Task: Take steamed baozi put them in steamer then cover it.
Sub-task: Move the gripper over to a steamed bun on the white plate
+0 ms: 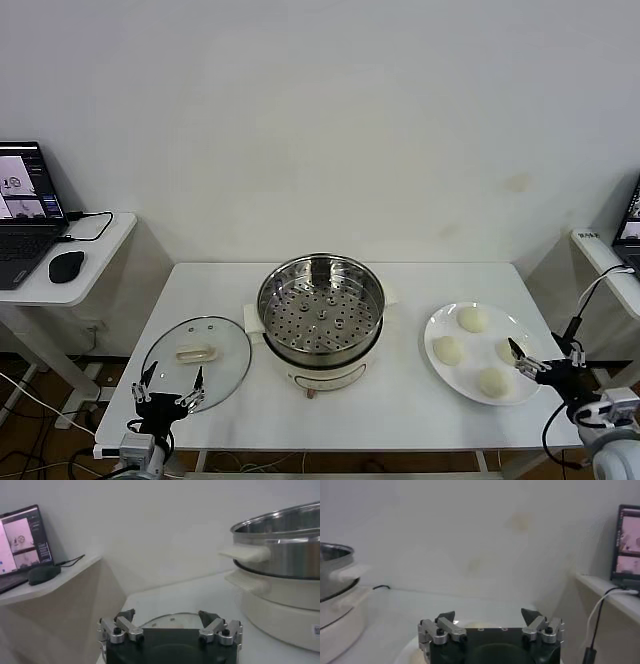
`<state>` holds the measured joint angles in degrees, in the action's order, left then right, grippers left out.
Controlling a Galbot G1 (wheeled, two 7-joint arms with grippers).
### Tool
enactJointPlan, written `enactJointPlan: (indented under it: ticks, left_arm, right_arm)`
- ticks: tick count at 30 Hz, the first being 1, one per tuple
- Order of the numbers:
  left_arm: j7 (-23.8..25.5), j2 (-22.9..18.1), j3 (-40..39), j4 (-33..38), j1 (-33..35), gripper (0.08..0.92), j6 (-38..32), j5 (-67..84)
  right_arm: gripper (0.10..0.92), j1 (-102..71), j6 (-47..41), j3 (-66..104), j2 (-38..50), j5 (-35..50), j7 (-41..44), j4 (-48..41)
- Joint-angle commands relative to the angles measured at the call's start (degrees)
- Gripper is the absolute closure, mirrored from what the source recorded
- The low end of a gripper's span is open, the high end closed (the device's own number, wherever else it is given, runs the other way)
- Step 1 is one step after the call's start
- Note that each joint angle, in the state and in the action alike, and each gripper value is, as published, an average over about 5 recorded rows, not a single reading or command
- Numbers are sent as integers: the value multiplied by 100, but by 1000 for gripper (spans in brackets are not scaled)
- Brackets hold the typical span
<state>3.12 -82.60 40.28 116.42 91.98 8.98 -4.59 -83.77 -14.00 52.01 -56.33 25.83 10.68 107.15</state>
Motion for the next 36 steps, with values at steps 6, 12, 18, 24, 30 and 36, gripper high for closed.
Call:
enactJointPlan:
  ticks: [6, 12, 18, 24, 30, 36]
  left_arm:
    - [-43, -39, 5, 89, 99, 177, -91, -292]
    - [-70, -104, 21, 161, 151, 177, -170, -401]
    - [-71, -126, 39, 248, 195, 177, -190, -396]
    - [-84, -158, 87, 289, 214, 177, -222, -374]
    - [-99, -165, 114, 328, 181, 177, -254, -332]
    - [-118, -148, 227, 432, 204, 177, -258, -244]
  right_arm:
    - [203, 1019, -534, -175, 872, -865, 736, -387]
    - [203, 2027, -517, -911, 1869, -2408, 2340, -1116]
    - [203, 3755, -534, -2027, 2400, -4000, 4379, -1791]
    - [203, 5544, -352, -3782, 2686, -5011, 6009, -2388]
    - [202, 7213, 116, -5929, 2631, -5372, 6565, -3012]
    - [203, 8016, 1328, -7215, 1980, -5266, 6380, -4060]
